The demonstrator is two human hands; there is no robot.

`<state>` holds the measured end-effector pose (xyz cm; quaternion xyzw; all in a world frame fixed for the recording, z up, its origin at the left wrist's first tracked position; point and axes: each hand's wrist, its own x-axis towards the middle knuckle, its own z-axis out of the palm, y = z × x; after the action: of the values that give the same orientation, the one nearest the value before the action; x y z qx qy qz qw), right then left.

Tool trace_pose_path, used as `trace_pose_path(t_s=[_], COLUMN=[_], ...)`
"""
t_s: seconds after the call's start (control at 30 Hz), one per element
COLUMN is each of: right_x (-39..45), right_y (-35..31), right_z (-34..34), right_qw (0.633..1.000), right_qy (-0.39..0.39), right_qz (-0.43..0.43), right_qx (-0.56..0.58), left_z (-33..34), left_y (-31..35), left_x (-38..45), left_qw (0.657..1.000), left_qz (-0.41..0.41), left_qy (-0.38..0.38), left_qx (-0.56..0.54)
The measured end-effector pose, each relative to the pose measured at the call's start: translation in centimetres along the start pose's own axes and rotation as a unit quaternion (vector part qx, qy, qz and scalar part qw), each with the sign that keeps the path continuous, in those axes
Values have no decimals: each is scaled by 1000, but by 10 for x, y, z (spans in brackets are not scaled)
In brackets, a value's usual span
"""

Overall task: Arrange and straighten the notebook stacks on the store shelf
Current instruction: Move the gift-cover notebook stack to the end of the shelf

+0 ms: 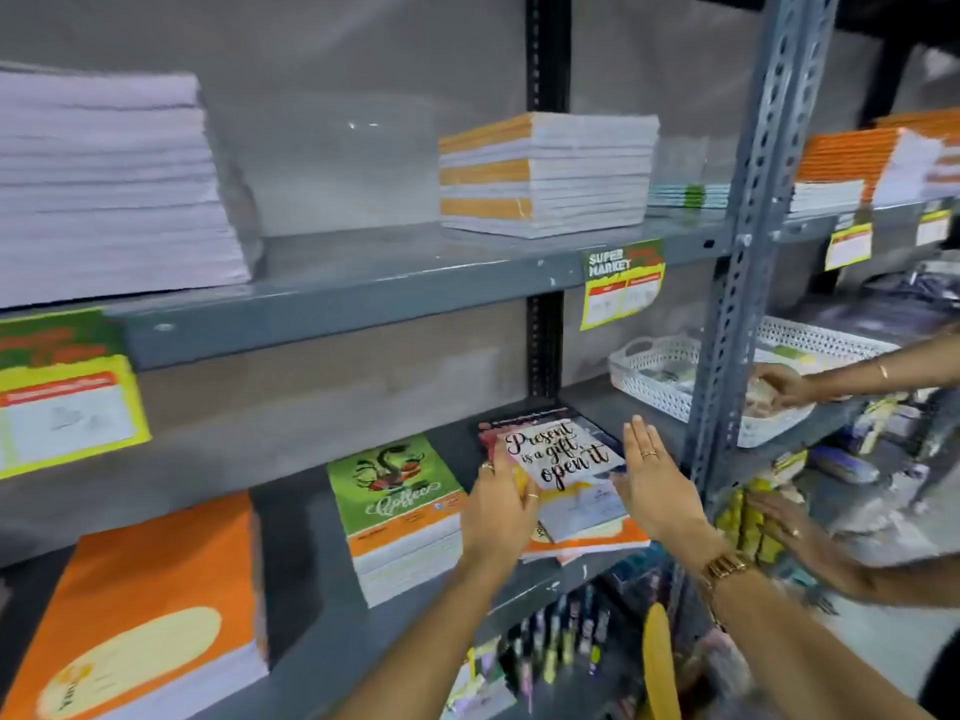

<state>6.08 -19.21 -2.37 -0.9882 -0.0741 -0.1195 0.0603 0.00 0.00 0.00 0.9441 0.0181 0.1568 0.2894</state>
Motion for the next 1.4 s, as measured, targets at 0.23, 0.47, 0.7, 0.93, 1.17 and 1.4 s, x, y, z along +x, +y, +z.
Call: trace_pose_path(t_s=[0.23,0.47,0.7,0.93,1.17,1.4], right_x=[26,47,52,50,52,46], right_y=[13,13,2,4,-6,-42], right_z=[30,42,53,53,34,8], right_qw=[992,971,962,954,937,909], right_qy=[-89,-152,-179,-186,-157,-99], right_qz=[75,172,198,208,230,223], right_qx=[38,63,63,109,211,339], left_z=[50,72,68,75,45,-16], left_y=[12,12,9,17,14,-22], left_x=[30,54,64,59,58,39], left_qw=[918,770,729,806,828,825], left_qz=[-273,-446,-477,-378,-307,-282], left_qy=[-76,-58,-91,-111,-38,-16], left_qx=[-279,-453,-482,-441,-468,-489])
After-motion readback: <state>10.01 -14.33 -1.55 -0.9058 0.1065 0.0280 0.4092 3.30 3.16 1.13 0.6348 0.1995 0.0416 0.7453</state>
